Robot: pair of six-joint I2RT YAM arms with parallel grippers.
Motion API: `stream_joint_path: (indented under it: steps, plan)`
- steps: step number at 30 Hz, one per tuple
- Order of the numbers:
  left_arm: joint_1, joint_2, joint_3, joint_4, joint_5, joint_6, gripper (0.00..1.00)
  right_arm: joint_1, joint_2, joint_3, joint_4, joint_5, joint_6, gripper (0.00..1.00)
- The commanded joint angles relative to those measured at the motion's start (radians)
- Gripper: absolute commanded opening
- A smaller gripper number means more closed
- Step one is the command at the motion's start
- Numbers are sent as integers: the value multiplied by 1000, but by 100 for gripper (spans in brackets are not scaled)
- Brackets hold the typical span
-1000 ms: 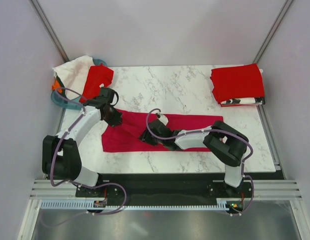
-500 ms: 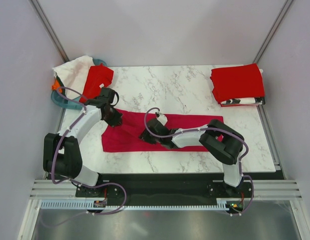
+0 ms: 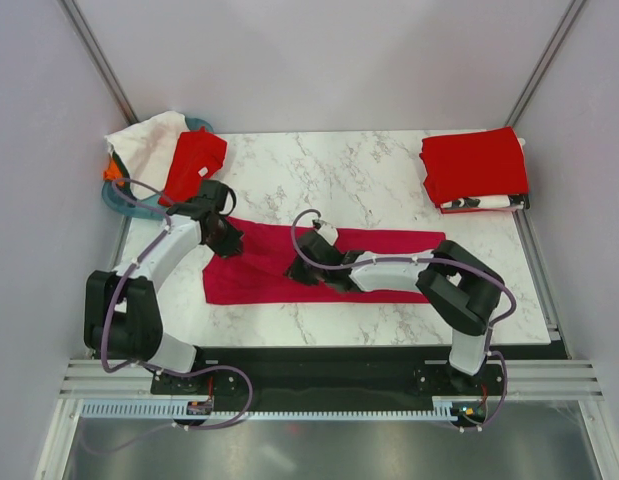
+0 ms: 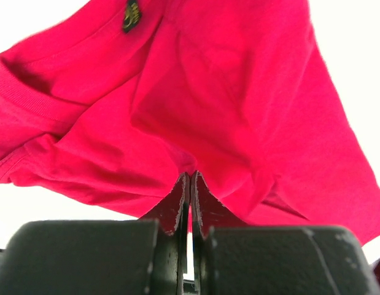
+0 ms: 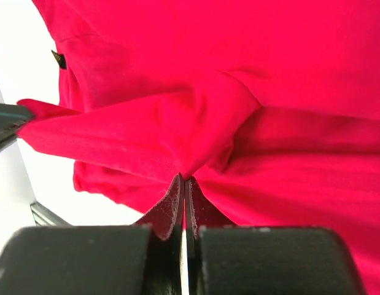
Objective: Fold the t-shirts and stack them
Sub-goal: Fold the tshirt
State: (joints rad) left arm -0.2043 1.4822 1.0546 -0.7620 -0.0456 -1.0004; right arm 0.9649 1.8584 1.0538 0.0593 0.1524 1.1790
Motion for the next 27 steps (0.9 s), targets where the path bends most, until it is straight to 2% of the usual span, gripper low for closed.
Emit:
stream_joint_path:
  steps: [1,9,15,27]
  plan:
    - [3,-56,-36,9,18,20,2,-15,-62,41,-103,-50,-51,0]
    - [2,-124,-146,7,68,16,2,-60,-70,60,-187,-175,-99,0]
    - [0,-181,-234,9,111,-17,4,-86,-74,75,-225,-215,-151,6]
    - [-7,-264,-295,7,165,-40,4,-137,-70,115,-276,-339,-196,8]
